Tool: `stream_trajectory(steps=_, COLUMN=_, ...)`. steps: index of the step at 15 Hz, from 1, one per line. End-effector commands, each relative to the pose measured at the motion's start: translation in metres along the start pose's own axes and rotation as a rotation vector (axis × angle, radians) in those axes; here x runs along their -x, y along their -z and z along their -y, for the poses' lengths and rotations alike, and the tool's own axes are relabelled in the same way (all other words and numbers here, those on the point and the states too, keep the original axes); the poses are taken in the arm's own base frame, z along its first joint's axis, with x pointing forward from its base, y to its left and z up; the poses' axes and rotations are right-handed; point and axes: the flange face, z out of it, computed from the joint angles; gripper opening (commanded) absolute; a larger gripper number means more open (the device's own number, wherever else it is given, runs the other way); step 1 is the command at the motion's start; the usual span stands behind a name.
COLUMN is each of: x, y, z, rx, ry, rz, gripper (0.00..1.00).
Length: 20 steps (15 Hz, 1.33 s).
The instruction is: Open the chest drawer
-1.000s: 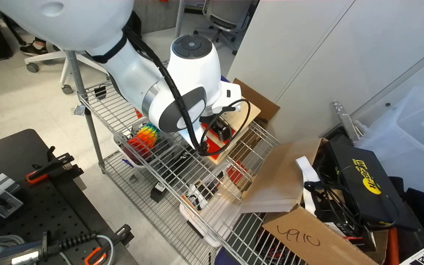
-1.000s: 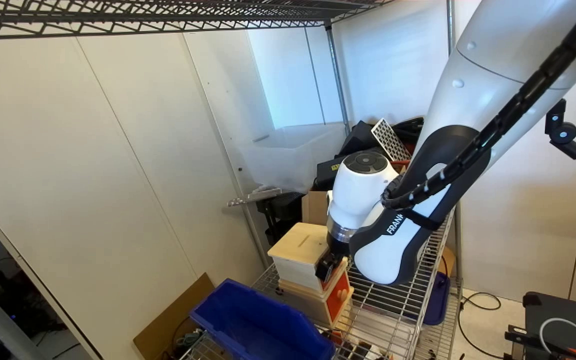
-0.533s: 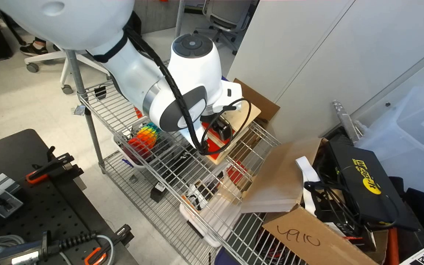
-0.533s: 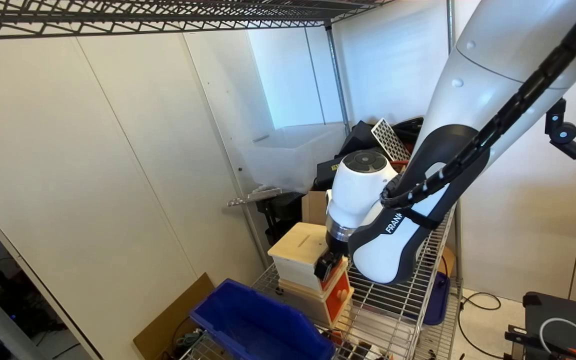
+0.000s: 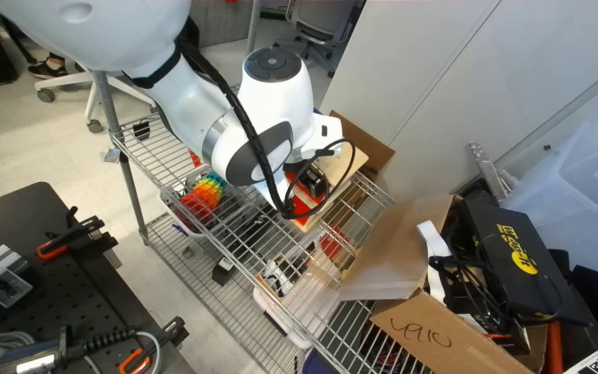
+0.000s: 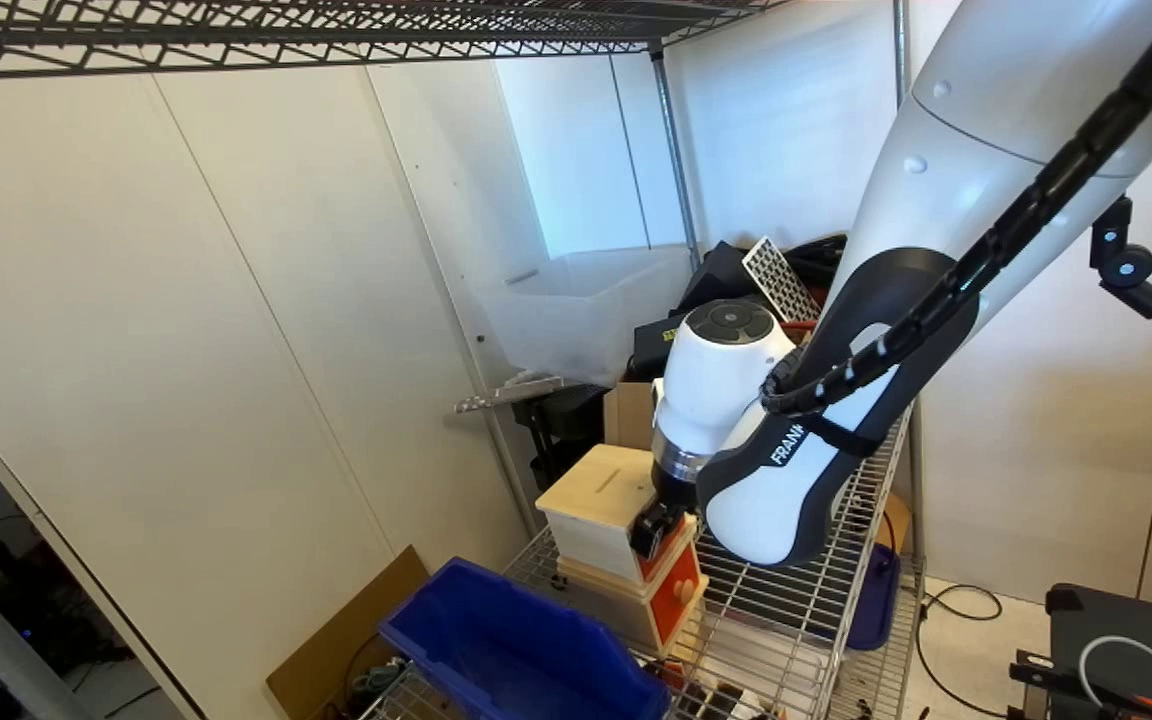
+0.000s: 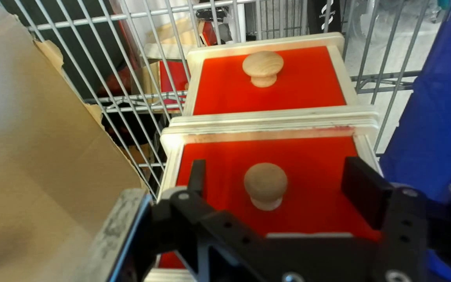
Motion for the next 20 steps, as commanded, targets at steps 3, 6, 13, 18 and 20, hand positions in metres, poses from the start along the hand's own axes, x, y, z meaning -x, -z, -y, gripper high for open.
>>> stream_trajectory(steps=3, x=-0.0069, y=-0.0022, z=-0.0004, rx=-0.01, ry=-0.013, rz=0.006, gripper=0.8)
stream_trajectory(steps=6, x=-0.007, y=-0.0022, z=-0.0003, rx=-0.01, ry=-0.013, rz=0.005, gripper=0.56)
stream_trajectory(steps=13, x=-0.007, y=-0.0021, z=-0.0001, rx=-0.009, ry=-0.012, rz=0.004, gripper=0.05)
stream_trajectory(steps=18, x=-0.0068, y=-0.0022, z=-0.0003, rx=-0.008, ry=-0.012, rz=0.002, gripper=0.07)
stream_trajectory(steps=20, x=-0.0065, y=-0.0022, z=-0.0001, rx=-0.008, ry=-0.011, rz=0.002, gripper=0.07)
